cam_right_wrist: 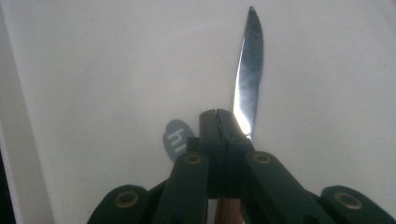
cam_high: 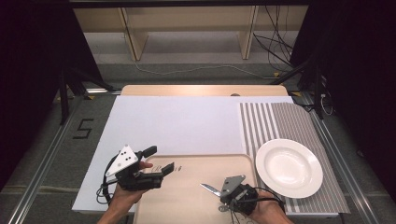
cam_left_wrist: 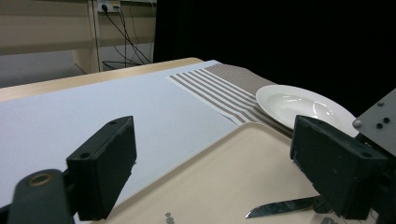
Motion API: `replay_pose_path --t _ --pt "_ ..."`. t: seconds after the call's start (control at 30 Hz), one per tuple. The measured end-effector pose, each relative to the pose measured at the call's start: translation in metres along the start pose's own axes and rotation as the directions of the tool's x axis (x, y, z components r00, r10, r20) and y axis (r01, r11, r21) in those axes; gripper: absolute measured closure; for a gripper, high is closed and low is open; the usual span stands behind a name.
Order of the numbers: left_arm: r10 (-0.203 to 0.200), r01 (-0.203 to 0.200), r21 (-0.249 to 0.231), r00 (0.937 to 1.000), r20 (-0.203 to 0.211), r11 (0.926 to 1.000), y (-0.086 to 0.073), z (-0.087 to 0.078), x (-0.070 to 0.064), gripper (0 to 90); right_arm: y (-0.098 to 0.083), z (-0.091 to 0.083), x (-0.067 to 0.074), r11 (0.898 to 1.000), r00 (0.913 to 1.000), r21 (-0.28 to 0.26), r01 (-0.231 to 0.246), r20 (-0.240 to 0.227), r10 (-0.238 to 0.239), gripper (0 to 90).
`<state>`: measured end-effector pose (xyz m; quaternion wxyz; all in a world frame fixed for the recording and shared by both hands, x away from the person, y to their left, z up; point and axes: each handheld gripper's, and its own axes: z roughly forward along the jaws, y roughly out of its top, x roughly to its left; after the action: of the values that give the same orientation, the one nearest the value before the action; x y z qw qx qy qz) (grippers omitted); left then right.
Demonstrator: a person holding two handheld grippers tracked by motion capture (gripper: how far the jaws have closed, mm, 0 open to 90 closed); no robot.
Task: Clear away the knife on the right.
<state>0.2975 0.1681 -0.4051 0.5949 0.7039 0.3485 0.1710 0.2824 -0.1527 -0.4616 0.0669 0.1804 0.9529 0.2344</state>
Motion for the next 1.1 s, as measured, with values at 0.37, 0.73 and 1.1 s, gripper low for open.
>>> replay_pose_path --t 0.37,0.73,1.1 --pt "0.000 0.000 0.000 1.0000 0.000 1.0000 0.000 0.000 0.000 14.4 -0.003 0.004 -0.003 1.000 0.9999 0.021 -0.010 0.009 0.009 90.0" --pt "0.002 -0.002 -0.001 1.0000 0.001 1.0000 0.000 0.000 0.000 14.4 -0.006 0.001 -0.008 0.999 0.9991 0.037 -0.007 0.041 0.006 90.0" --pt "0.004 -0.004 0.000 1.0000 0.000 1.0000 0.000 -0.001 -0.001 14.4 -0.011 -0.004 -0.009 0.998 0.9996 0.068 -0.006 0.029 0.004 90.0"
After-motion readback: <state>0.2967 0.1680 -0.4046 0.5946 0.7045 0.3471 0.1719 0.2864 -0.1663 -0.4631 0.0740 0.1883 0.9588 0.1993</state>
